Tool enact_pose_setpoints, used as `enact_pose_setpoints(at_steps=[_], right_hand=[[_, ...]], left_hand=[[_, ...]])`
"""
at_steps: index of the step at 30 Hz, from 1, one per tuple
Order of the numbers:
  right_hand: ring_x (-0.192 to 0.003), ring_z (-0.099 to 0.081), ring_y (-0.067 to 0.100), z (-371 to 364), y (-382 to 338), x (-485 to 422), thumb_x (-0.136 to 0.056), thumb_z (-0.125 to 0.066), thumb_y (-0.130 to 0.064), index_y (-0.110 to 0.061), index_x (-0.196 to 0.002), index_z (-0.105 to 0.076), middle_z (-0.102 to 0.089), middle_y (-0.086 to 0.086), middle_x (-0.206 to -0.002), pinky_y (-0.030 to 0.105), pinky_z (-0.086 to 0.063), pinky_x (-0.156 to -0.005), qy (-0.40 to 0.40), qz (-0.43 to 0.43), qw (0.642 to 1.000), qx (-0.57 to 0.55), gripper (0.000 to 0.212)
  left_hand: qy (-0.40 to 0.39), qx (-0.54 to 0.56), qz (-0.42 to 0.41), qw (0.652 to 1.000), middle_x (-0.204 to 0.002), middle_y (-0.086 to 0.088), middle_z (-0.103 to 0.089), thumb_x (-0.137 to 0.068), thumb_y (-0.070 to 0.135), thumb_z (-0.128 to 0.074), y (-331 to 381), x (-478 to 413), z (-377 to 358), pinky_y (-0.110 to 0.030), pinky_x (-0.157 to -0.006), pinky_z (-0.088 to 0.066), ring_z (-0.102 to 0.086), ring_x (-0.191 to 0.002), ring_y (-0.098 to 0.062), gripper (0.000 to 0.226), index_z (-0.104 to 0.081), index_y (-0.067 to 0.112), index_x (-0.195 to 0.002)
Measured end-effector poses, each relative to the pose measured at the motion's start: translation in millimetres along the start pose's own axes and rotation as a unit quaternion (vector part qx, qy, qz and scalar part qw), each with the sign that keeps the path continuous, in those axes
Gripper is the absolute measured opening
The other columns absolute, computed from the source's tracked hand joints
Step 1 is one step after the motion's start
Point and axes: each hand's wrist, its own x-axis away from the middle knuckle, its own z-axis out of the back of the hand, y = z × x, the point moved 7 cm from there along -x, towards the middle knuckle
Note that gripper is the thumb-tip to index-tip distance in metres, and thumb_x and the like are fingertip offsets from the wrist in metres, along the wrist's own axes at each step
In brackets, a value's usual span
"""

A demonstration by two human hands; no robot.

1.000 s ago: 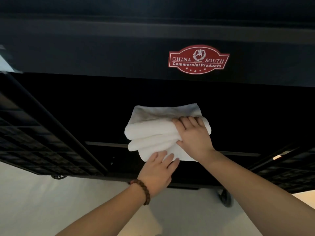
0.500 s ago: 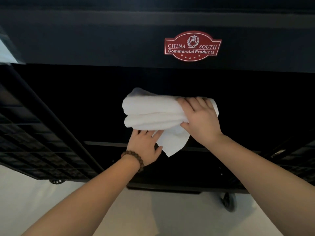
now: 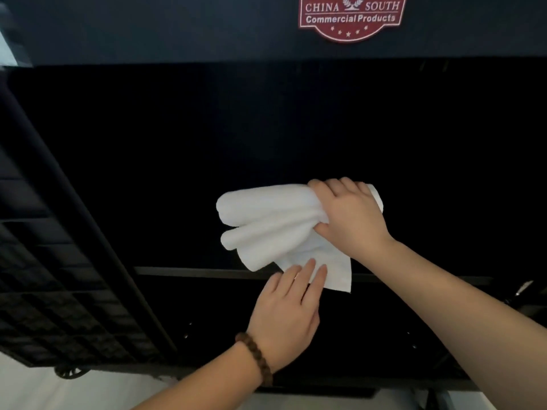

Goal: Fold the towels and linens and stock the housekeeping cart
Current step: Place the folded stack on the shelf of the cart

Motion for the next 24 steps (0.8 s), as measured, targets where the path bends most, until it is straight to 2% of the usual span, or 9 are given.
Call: enact_pose_setpoints(at_steps=[3, 6, 8, 11, 15, 18, 20, 22, 24], right_hand=[[-0.113, -0.049, 0.027, -2, -4, -4, -0.079, -0.068, -0.034, -0.019, -0.138, -0.041, -0.057, 0.004, -0.124, 0.041, -0.036, -0.098, -0.016, 0.012, 1.0, 0.008, 0.067], [-0.113, -0.051, 0.024, 1, -3, -7, -0.079, -0.068, -0.035, -0.021, -0.137, -0.043, -0.058, 0.002, -0.124, 0.04, -0.037, -0.098, 0.003, 0.027, 1.0, 0.012, 0.064], [-0.112, -0.052, 0.023, 2, -2, -5, -0.078, -0.066, -0.035, -0.022, -0.136, -0.045, -0.059, 0.0, -0.122, 0.038, -0.037, -0.097, 0.013, 0.04, 0.999, 0.01, 0.063], [-0.113, -0.05, 0.02, 1, -1, 1, -0.079, -0.065, -0.034, -0.025, -0.138, -0.041, -0.056, -0.003, -0.125, 0.036, -0.036, -0.098, 0.012, 0.059, 0.998, 0.015, 0.065], [-0.122, -0.048, 0.024, 0, -2, 14, -0.081, -0.067, -0.031, -0.02, -0.144, -0.038, -0.053, 0.002, -0.133, 0.042, -0.031, -0.108, 0.029, 0.077, 0.995, 0.063, 0.071], [-0.121, -0.05, 0.033, 22, -3, 33, -0.075, -0.076, -0.021, -0.008, -0.128, -0.057, -0.059, 0.014, -0.125, 0.051, -0.033, -0.107, 0.179, 0.076, 0.977, 0.09, 0.058], [-0.108, -0.051, 0.031, 26, -15, 57, -0.079, -0.071, -0.011, -0.004, -0.113, -0.062, -0.062, 0.015, -0.112, 0.041, -0.037, -0.095, 0.294, 0.136, 0.945, 0.052, 0.036], [-0.089, -0.052, 0.027, 4, -31, 76, -0.078, -0.07, -0.004, -0.005, -0.105, -0.064, -0.063, 0.01, -0.098, 0.034, -0.039, -0.077, 0.266, 0.213, 0.94, 0.017, 0.028], [-0.084, -0.058, 0.025, -33, -41, 83, -0.075, -0.074, -0.011, -0.01, -0.105, -0.067, -0.064, 0.006, -0.097, 0.033, -0.046, -0.069, 0.161, 0.243, 0.956, 0.029, 0.031]], left_hand=[[0.129, -0.059, 0.001, 0.99, -0.147, -0.013, -0.038, -0.085, 0.024, -0.056, -9, -18, 28, -0.054, -0.111, -0.026, -0.034, -0.137, -0.03, 0.064, -0.037, 0.013, -0.145], [0.085, -0.151, 0.091, 0.981, -0.156, -0.02, -0.021, -0.076, 0.042, -0.067, -48, -57, 41, -0.068, -0.111, -0.009, -0.008, -0.147, -0.037, 0.099, -0.015, 0.01, -0.153], [0.047, -0.199, 0.119, 0.972, -0.155, -0.021, -0.022, -0.071, 0.047, -0.07, -69, -72, 43, -0.071, -0.109, -0.007, -0.009, -0.146, -0.041, 0.11, -0.008, 0.012, -0.154], [0.035, -0.22, 0.112, 0.968, -0.139, -0.019, -0.044, -0.066, 0.039, -0.076, -83, -79, 38, -0.068, -0.11, -0.016, -0.036, -0.134, -0.04, 0.114, -0.008, 0.015, -0.154], [0.079, -0.201, 0.077, 0.973, -0.108, -0.005, -0.06, -0.062, 0.039, -0.081, -93, -86, 41, -0.043, -0.092, -0.047, -0.059, -0.094, -0.024, 0.086, -0.046, 0.012, -0.136], [0.084, -0.17, 0.081, 0.979, -0.109, -0.002, -0.056, -0.073, 0.04, -0.071, -98, -100, 46, -0.035, -0.084, -0.047, -0.056, -0.094, -0.021, 0.058, -0.051, 0.018, -0.124], [0.097, -0.155, 0.087, 0.979, -0.108, -0.001, -0.056, -0.079, 0.041, -0.064, -101, -107, 49, -0.033, -0.086, -0.045, -0.055, -0.095, -0.02, 0.051, -0.048, 0.02, -0.122], [0.109, -0.16, 0.086, 0.977, -0.105, 0.0, -0.058, -0.081, 0.043, -0.06, -102, -111, 50, -0.032, -0.086, -0.044, -0.056, -0.094, -0.02, 0.047, -0.046, 0.021, -0.12], [0.118, -0.172, 0.083, 0.975, -0.105, 0.001, -0.058, -0.082, 0.044, -0.059, -102, -110, 48, -0.032, -0.085, -0.044, -0.056, -0.094, -0.019, 0.047, -0.046, 0.021, -0.12]])
